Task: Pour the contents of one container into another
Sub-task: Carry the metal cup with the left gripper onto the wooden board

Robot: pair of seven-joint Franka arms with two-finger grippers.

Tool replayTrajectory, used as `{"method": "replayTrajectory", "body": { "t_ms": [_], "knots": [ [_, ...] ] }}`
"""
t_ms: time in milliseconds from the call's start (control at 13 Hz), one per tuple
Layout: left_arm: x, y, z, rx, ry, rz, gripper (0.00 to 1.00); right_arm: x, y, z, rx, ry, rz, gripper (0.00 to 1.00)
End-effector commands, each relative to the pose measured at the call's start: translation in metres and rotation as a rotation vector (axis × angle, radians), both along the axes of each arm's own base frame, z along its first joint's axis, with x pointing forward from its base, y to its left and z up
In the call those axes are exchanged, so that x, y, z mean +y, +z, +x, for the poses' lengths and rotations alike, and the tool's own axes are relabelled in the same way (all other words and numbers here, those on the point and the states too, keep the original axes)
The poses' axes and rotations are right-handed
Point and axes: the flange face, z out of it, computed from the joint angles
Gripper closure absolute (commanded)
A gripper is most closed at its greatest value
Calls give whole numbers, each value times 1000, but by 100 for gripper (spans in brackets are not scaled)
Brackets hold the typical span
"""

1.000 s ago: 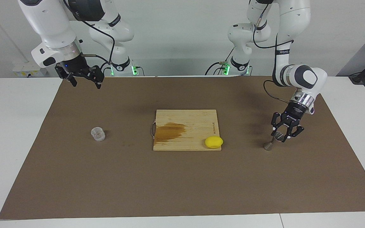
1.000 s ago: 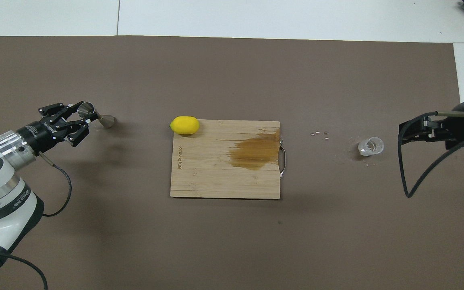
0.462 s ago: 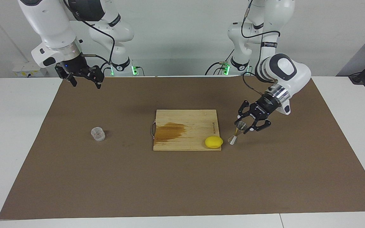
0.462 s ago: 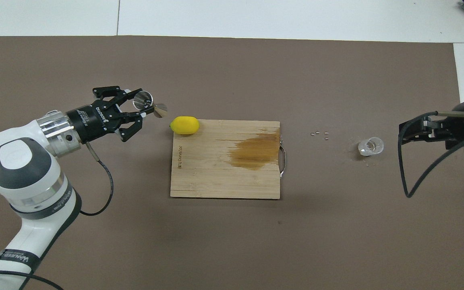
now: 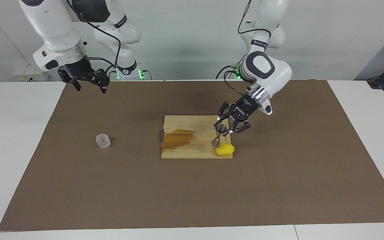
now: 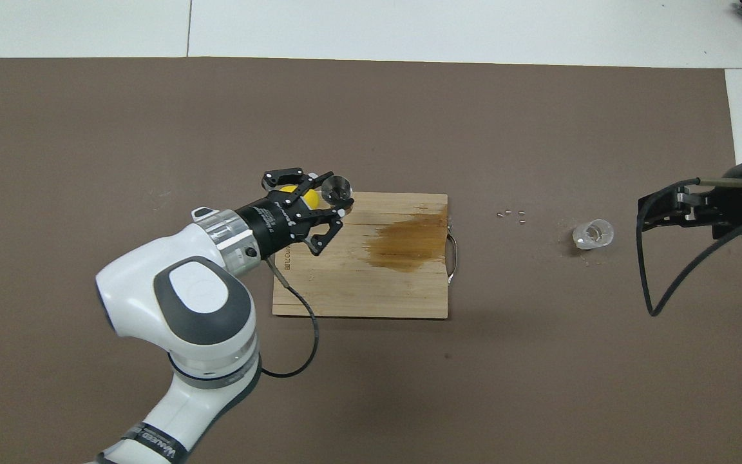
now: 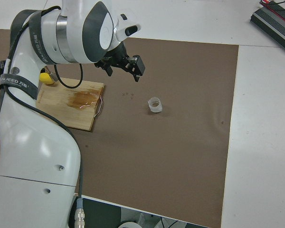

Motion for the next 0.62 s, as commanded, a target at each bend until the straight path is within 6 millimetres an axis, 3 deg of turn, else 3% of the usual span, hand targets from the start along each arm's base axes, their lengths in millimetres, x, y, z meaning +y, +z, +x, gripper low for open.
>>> {"method": "replayTrajectory", "body": {
  "t_ms": [0,77,538],
  "knots": [
    [-49,-12,12,-3,-1,5,100,-3,0,-4,4,-12,4,0],
    [-69,-16,6,-3,-26,5,100,-2,0,-4,4,-7,5,0],
    [-116,-40,-15,9,-98,34,100,-8,-2,-1,-14,-65,3,1]
  ]
}}
